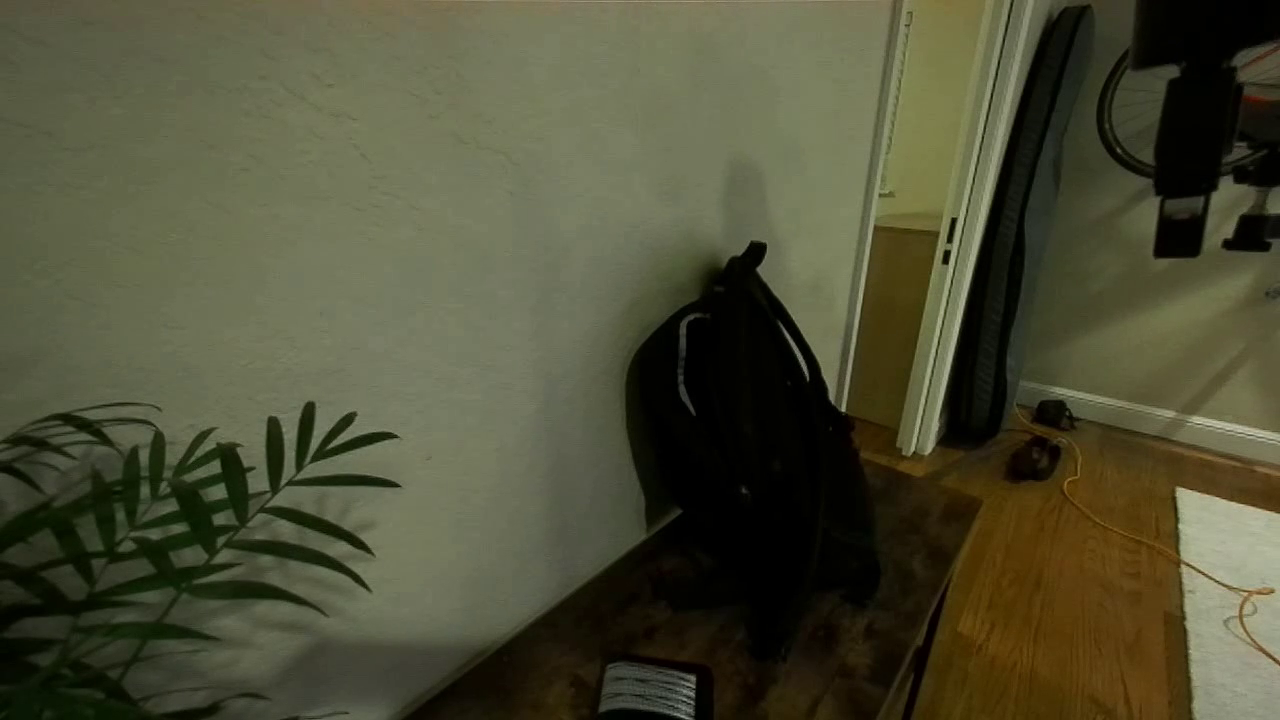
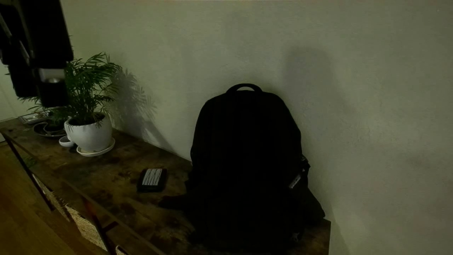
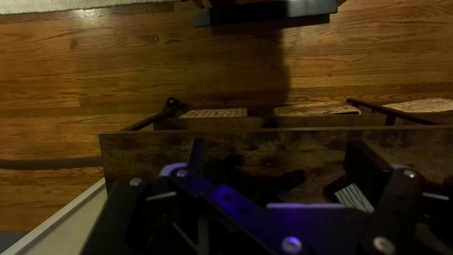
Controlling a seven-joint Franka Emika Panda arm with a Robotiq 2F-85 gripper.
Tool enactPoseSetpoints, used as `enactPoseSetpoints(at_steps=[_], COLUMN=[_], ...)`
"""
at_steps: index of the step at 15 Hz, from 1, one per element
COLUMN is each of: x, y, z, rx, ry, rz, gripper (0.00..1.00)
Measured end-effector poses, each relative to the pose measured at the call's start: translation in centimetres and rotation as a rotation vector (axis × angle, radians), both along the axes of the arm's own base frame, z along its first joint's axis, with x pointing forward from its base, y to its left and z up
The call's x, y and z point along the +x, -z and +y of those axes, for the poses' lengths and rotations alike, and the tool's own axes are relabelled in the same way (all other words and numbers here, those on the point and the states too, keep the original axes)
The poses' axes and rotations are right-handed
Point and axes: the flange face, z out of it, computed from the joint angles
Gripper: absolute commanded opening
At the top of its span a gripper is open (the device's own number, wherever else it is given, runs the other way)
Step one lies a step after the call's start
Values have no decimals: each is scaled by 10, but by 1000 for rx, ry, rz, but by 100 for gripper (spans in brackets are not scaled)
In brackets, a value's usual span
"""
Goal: Put the object inside the black bag
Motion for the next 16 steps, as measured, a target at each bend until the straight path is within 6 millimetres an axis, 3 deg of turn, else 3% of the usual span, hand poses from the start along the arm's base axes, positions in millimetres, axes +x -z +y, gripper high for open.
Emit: enactPoseSetpoints(at_steps=[7,16], x=[8,28], y=[14,29], z=[9,45], rx=[-6,-26], ry=[-23,-94], rz=[26,18], gripper=[100,100])
